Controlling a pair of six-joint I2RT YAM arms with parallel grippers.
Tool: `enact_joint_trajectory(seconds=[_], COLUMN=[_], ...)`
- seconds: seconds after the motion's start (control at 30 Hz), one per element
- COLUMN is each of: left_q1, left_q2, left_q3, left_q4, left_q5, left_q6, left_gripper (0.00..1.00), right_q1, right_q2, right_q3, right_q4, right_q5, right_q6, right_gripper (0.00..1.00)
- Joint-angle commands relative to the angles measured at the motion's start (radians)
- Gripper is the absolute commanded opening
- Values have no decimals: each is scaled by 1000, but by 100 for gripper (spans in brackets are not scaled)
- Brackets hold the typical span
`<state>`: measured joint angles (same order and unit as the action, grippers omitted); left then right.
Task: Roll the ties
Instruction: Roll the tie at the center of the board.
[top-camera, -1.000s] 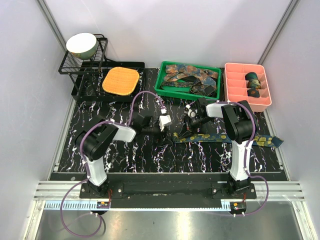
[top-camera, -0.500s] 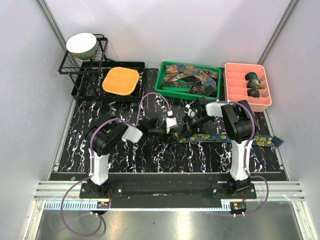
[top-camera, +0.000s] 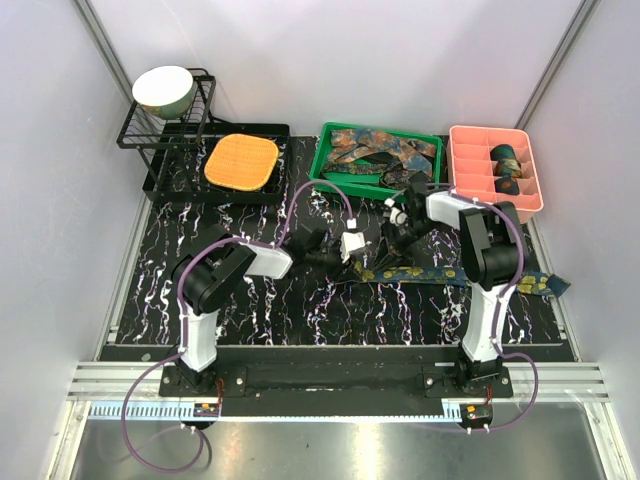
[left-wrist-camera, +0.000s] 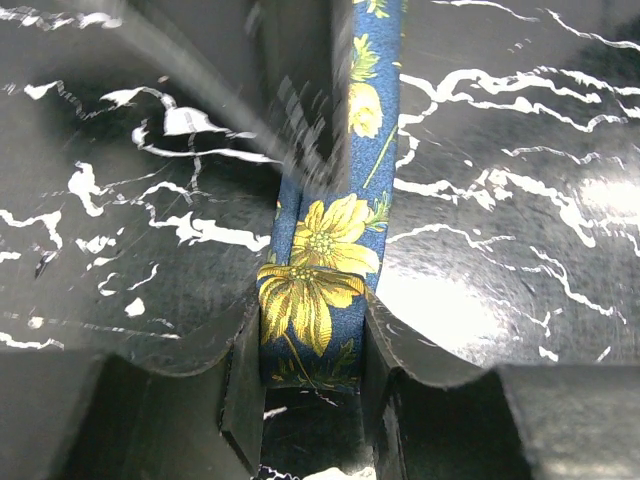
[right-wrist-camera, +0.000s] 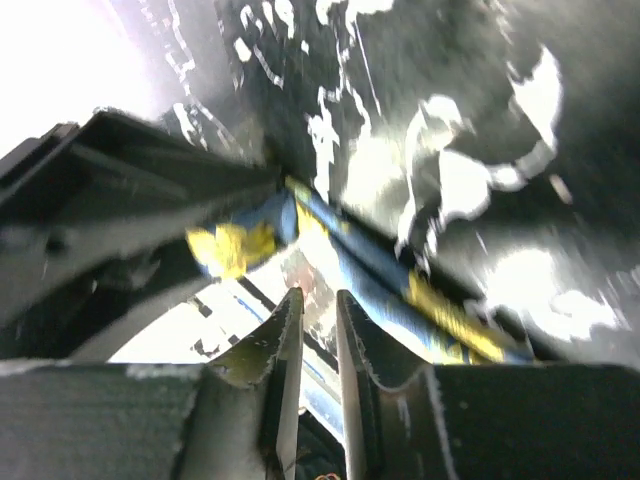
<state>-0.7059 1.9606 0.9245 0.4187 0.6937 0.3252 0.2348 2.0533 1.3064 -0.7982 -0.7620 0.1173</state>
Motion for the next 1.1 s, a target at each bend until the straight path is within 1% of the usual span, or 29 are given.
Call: enact_joint_trajectory(seconds=[0.0,0.07,0.17,0.37,0.43,0.5,0.53,0.63,0.7,0.77,0.9,1.07], left_q1=[6,8,5,8,11,26,34,69,78,77,77,59], left_q2=[38,41,40,29,15,-8,-26,-37,-42,-48,-60,-86], left_q3=[-7,-1,-4,-10,-19,-44,-46,19,68,94,140,146], left_q4=[-116,-118,-123,-143,-144,-106,-97,-165,-207,-225,-238,-221], left_q5=[-154,-152,-163,-149,-135,-96,-74,21,72,85,164,171], left_q6=[-90,-112,-110,-63,-52,-32,-26,27,63,83,54,29], left_gripper=[1,0,0,0,0,2,6,12,12,12,13,17], right_q1=[-9,-8,-9,-9,-12,-23,-25,-26,-26,-26,-26,-26], right_q2=[-79,-47,-2,71,91,105,110,119,126,133,145,148], right_q3=[-45,-59,-44,-18,-25,-41,-53,-61,-61,-56,-52,-58], right_q4=[-65,-21,48,119,117,111,111,90,80,77,77,77], right_q5=[-6,-14,13,50,64,64,69,101,110,112,125,139], right_q6=[-32,-1,22,65,82,94,94,81,74,73,77,79], right_gripper=[24,22,18,13,10,7,6,6,5,5,5,5])
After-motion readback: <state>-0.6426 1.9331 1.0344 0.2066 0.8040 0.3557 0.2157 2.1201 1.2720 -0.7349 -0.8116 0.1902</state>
